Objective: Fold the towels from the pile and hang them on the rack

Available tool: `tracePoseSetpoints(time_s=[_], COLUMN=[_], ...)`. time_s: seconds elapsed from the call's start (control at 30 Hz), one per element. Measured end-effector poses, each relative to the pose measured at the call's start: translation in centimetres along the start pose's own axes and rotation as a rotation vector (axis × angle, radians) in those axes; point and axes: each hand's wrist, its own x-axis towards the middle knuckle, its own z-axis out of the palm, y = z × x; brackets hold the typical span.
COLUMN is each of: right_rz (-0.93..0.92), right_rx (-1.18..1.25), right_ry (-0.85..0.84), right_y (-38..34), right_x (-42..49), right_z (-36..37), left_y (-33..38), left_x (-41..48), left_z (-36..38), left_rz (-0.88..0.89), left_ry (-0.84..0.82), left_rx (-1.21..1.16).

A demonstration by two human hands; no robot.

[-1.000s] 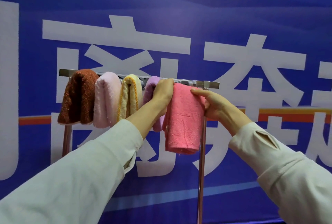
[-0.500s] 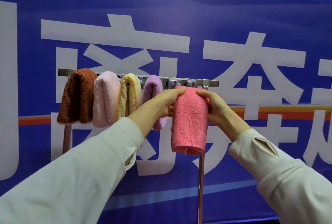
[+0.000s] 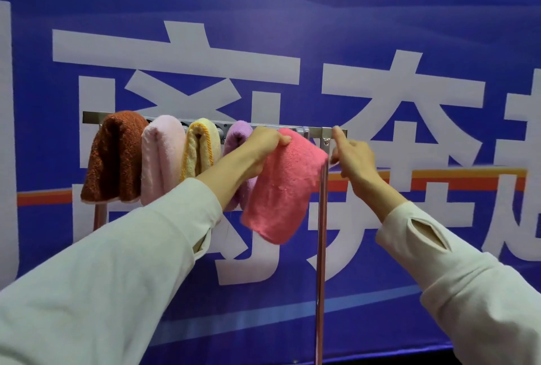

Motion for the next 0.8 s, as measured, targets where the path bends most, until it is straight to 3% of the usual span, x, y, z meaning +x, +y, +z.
tracePoseSetpoints(time_s=[0.03, 0.1, 0.2, 0.3, 0.53, 0.8], right_rz=[-0.06, -0.085, 0.064, 0.203, 0.26, 0.29], right_rx=[0.032, 0.172, 0.363, 0.509, 0.582, 0.722], right_ry=[0.004, -0.196, -0.584, -0.761, -0.915, -0.879], right_y=[-0.1, -0.7, -1.6, -1.5, 1.3, 3.1], right_x=[0.6, 1.4, 1.4, 1.4, 2.1, 3.8], right_z=[0.0, 0.5, 2.2, 3.3, 3.3, 4.8], left_y=[0.2, 0.6, 0.8, 0.7, -1.2, -4.4], left_x=[0.0, -0.4, -0.7, -0.8, 0.1, 1.9], left_z=[-0.1, -0.4, -0.8, -1.6, -2.5, -3.8], left_rz=[0.02, 0.049, 0.115, 0.137, 0.081, -0.141], left_ry=[-0.046, -0.142, -0.208, -0.241, -0.352, -0.471], left_rx=[0.04, 0.101, 0.105, 0.087, 0.074, -0.08])
